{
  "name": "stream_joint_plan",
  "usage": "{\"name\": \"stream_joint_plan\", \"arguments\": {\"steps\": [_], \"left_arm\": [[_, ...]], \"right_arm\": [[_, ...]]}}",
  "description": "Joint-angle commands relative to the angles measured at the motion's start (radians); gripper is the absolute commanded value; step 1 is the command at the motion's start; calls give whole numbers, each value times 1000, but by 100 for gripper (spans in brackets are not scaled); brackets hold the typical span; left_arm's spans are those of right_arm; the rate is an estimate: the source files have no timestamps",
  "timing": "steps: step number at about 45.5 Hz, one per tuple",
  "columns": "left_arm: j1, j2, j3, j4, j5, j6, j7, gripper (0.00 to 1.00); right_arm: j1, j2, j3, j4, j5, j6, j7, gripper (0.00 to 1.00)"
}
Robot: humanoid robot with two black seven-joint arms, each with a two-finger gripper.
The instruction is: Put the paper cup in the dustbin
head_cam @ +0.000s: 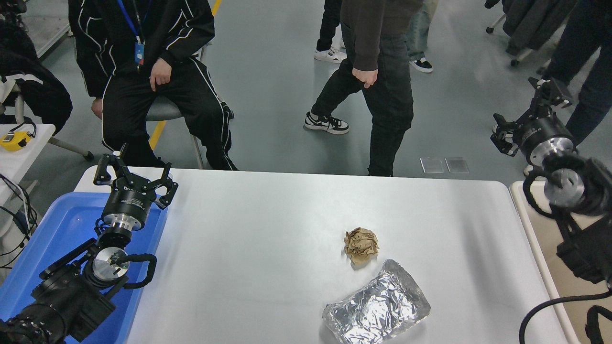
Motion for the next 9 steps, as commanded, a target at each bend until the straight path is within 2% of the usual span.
{"name": "stream_joint_plan", "arguments": {"steps": [1, 9], "left_arm": [[0, 0, 0, 0, 0, 0, 0, 100], [0, 0, 1, 0, 0, 0, 0, 100]], "right_arm": [[-79, 41, 31, 27, -1, 1, 53, 99], [-80, 37, 21, 25, 1, -1, 53, 99]]}}
